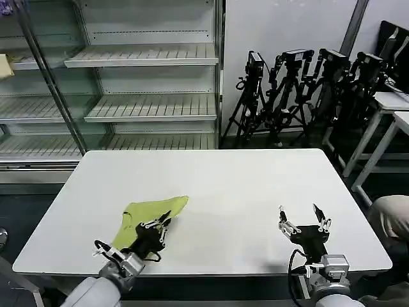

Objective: Fold and organize the clothes.

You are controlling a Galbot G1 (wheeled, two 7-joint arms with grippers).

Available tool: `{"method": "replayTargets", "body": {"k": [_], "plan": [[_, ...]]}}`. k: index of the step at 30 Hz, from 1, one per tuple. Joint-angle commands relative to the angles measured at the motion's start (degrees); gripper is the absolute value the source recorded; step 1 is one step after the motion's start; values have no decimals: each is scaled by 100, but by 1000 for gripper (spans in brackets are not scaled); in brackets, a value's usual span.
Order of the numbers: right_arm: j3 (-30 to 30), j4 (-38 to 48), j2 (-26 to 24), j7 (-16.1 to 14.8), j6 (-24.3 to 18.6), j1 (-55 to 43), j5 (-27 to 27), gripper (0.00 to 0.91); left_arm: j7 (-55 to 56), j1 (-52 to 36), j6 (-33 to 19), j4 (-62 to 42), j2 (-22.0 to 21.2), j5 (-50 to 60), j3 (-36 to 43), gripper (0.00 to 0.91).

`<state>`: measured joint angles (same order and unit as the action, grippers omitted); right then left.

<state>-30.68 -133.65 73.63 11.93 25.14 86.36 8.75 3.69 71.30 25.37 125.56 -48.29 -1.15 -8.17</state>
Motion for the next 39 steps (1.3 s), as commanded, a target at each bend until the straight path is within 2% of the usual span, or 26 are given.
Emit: {"method": "replayTargets", "body": {"k": [1, 6, 12, 13, 14, 21, 29, 32, 35, 36, 38, 39], "plan": [[-438, -187, -90, 15, 53, 4, 148, 907, 1209, -1374, -444, -1180, -892, -881, 1251, 0], [-715, -282, -182, 31, 115, 4, 319, 907, 1056, -1745, -516, -1354, -1032, -983, 1420, 0], [-630, -187, -106, 55, 149, -154, 296, 907, 814, -1797, -656, -1451, -1286, -857, 1845, 10], [-607, -164, -96, 56, 154, -190, 289, 907, 761, -1793, -670, -1440, -1320, -868, 1882, 403], [-595, -148, -96, 50, 155, -217, 290, 907, 700, -1779, -698, -1409, -1329, -881, 1919, 907], [-506, 283, -15, -173, -88, -610, 145, 907, 592, -1750, -1119, -1118, -1454, -1264, 1866, 907], [-335, 625, 96, -202, -222, -918, -66, 907, 706, -1904, -1110, -949, -1664, -1503, 1237, 907], [-269, 701, 95, -232, -231, -1054, -102, 907, 628, -1847, -1096, -802, -1586, -1628, 595, 907], [-172, 883, 117, -246, -279, -1264, -143, 907, 144, -1566, -1303, -828, -1172, -1462, -244, 907], [-142, 971, 133, -253, -333, -1344, -204, 907, -321, -1274, -1379, -858, -1017, -1467, -860, 907], [-59, 1138, 172, -277, -397, -1439, -339, 907, -835, -882, -1572, -982, -907, -1379, -1440, 907], [4, 1244, 206, -292, -427, -1518, -432, 907, -1012, -692, -1924, -1121, -903, -1240, -1766, 907]]}}
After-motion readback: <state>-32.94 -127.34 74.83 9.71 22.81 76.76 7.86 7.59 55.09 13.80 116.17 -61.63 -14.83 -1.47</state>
